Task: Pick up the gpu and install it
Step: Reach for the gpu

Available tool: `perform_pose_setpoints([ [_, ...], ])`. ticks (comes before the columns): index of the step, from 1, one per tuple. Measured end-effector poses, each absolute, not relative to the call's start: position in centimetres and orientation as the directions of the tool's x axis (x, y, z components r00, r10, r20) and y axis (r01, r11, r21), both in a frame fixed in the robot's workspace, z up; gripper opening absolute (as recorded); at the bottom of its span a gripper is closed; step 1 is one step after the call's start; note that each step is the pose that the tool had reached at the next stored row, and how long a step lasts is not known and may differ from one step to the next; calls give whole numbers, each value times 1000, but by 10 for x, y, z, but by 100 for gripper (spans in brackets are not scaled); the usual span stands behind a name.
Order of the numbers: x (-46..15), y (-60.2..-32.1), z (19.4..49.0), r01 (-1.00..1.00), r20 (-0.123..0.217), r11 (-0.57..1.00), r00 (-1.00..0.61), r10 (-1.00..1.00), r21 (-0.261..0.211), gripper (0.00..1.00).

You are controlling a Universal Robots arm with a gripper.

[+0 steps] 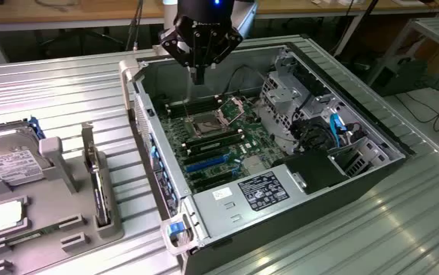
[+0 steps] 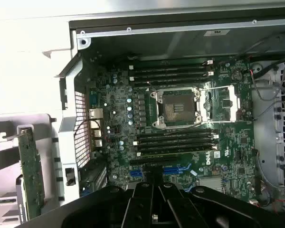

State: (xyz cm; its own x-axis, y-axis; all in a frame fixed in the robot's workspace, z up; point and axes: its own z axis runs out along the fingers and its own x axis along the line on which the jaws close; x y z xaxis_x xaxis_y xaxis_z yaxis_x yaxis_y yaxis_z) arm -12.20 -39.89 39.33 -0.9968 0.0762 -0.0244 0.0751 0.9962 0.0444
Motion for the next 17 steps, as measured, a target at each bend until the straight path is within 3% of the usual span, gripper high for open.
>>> perform_pose_setpoints([
  [17, -141, -399, 393, 75, -24, 996, -997, 76, 44, 11],
])
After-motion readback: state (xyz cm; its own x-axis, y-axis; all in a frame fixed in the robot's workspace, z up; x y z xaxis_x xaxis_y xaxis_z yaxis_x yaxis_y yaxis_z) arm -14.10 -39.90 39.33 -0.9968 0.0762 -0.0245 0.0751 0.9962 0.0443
